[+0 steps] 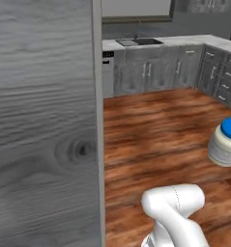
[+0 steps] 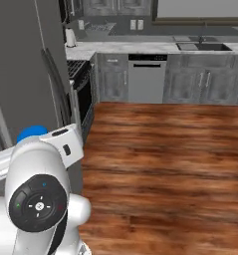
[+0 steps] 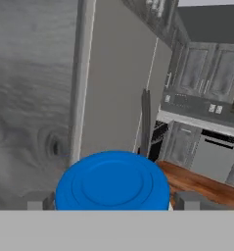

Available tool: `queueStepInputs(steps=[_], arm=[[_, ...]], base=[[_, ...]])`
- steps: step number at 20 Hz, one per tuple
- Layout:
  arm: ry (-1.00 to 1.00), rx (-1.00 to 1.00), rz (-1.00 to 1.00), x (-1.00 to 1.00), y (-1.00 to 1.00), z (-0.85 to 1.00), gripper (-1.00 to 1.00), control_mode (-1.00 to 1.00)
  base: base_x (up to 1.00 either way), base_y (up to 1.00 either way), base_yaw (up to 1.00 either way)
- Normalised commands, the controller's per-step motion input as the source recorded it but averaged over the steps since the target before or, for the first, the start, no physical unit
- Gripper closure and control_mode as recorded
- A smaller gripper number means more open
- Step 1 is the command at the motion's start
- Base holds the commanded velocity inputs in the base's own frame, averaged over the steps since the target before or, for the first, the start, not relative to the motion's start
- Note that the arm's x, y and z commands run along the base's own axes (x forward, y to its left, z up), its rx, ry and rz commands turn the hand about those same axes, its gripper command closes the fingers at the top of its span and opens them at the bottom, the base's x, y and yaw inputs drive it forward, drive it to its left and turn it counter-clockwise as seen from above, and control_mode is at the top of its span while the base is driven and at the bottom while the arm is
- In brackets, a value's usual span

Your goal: Collect the paprika, mayonnaise, and shaker from the cabinet and place them next to the stove.

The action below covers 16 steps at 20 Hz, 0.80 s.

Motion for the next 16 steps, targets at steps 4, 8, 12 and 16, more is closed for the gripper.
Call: queueStepInputs(steps=[4,8,12,16], arm=[[0.0,0.0,0.0,0.0,0.0,0.0,1.0,1.0],[0.0,0.0,0.0,0.0,0.0,0.0,1.0,1.0],[0.0,0.0,0.0,0.0,0.0,0.0,1.0,1.0],[0.0,0.0,0.0,0.0,0.0,0.0,1.0,1.0]], base=[[0.92,-0.43,0.28],[0.95,-0.39,0.3],[0.96,-0.39,0.3],[0.89,-0.51,0.3]])
